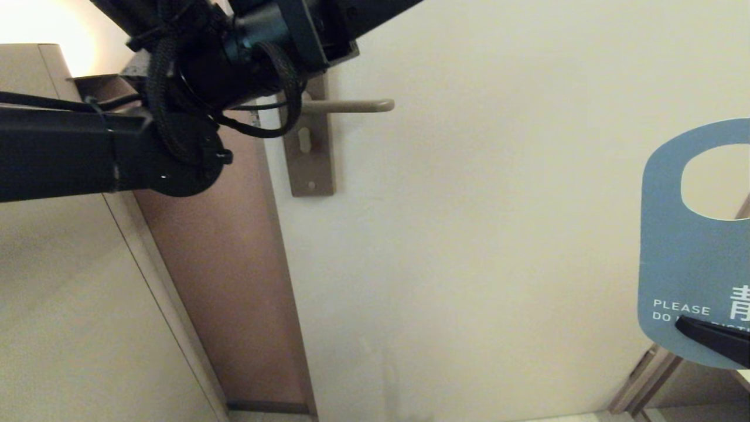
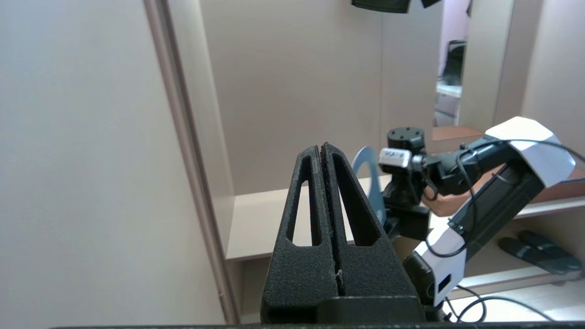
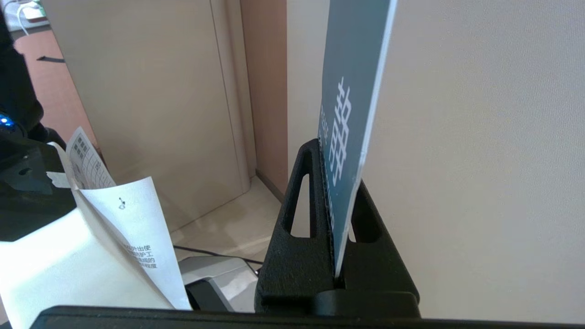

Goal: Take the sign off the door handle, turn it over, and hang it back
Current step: Hang the sign back with the other side facing out

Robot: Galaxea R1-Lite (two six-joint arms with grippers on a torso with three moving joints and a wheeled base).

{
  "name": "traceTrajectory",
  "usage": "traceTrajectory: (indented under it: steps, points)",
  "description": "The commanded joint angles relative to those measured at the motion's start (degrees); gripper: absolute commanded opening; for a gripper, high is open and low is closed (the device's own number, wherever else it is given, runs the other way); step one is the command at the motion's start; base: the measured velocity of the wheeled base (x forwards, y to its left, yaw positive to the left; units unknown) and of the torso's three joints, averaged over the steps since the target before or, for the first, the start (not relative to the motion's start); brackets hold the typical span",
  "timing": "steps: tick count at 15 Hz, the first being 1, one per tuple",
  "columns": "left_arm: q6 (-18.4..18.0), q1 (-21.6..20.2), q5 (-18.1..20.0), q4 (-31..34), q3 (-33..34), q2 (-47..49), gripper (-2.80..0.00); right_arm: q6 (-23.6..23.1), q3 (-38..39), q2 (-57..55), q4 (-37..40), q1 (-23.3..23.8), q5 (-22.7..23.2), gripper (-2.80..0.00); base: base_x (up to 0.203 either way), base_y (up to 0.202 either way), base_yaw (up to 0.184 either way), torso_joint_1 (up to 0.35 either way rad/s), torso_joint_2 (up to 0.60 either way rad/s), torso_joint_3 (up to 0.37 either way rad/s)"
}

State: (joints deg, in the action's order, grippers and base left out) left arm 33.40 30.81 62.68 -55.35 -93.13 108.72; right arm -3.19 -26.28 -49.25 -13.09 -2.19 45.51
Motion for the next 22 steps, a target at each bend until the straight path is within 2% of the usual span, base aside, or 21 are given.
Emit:
traceTrajectory:
  steps: [1, 5, 7, 8, 9, 10, 11, 13, 16, 17, 19, 22]
  points:
    - [-1.26, -1.22, 0.23, 4.68, 4.34, -8.33, -2.8, -0.06, 0.09, 0.03, -0.09, 0.0, 0.28, -2.8, 0.0, 0.0, 0.0, 0.0, 0.0, 0.0]
    - [-6.05, -1.94, -1.7, 19.57, 16.62, -19.74, -2.8, -0.06, 0.09, -0.06, -0.09, 0.0, 0.2, -2.8, 0.0, 0.0, 0.0, 0.0, 0.0, 0.0]
    - [-11.3, -2.4, -7.8, 32.0, 22.23, -24.77, -2.8, -0.06, 0.18, -0.06, -0.09, 0.0, -0.39, -2.8, 0.0, 0.0, 0.0, 0.0, 0.0, 0.0]
    - [-16.64, -2.48, -13.22, 37.68, 25.21, -26.67, -2.8, -0.06, 0.19, -0.06, -0.09, 0.0, -1.02, -2.8, 0.0, 0.0, 0.0, 0.0, 0.0, 0.0]
    - [-21.76, -2.5, -17.91, 40.54, 27.97, -27.84, -2.8, -0.06, 0.18, -0.06, -0.09, 0.0, -1.03, -2.8, 0.0, 0.0, 0.0, 0.0, 0.0, 0.0]
    - [-25.58, -2.49, -22.11, 41.63, 30.84, -28.95, -2.8, -0.06, 0.19, -0.06, -0.09, 0.0, -1.03, -2.8, 0.0, 0.0, 0.0, 0.0, 0.0, 0.0]
    - [-27.48, -2.5, -25.19, 42.11, 33.35, -30.83, -2.8, -0.06, 0.18, -0.06, -0.09, 0.0, -1.03, -2.8, 0.0, 0.0, 0.0, 0.0, 0.0, 0.0]
    - [-28.37, -2.67, -30.1, 42.36, 37.76, -34.76, -2.8, -0.06, 0.18, -0.14, -0.09, 0.0, -1.03, -2.8, 0.0, 0.0, 0.0, 0.0, 0.0, 0.0]
    - [-30.63, -5.09, -44.83, 42.34, 44.96, -39.51, -2.8, -0.06, 0.02, 0.03, -0.09, 0.0, -1.13, -2.8, 0.0, 0.0, 0.0, 0.0, 0.0, 0.0]
    - [-31.62, -6.73, -48.49, 42.29, 47.78, -41.48, -2.8, -0.06, -0.14, 0.03, -0.09, 0.0, -1.39, -2.8, 0.0, 0.0, 0.0, 0.0, 0.0, 0.0]
    - [-33.69, -11.66, -50.92, 41.92, 52.76, -45.35, -2.8, -0.06, -0.17, 0.11, -0.09, 0.01, -1.4, -2.8, 0.0, 0.0, 0.0, 0.0, 0.0, 0.0]
    - [-36.71, -20.66, -51.44, 36.94, 62.64, -50.67, -2.8, -0.06, -0.35, 0.03, -0.09, 0.08, -1.47, -2.8, 0.0, 0.0, 0.0, 0.0, 0.0, 0.0]
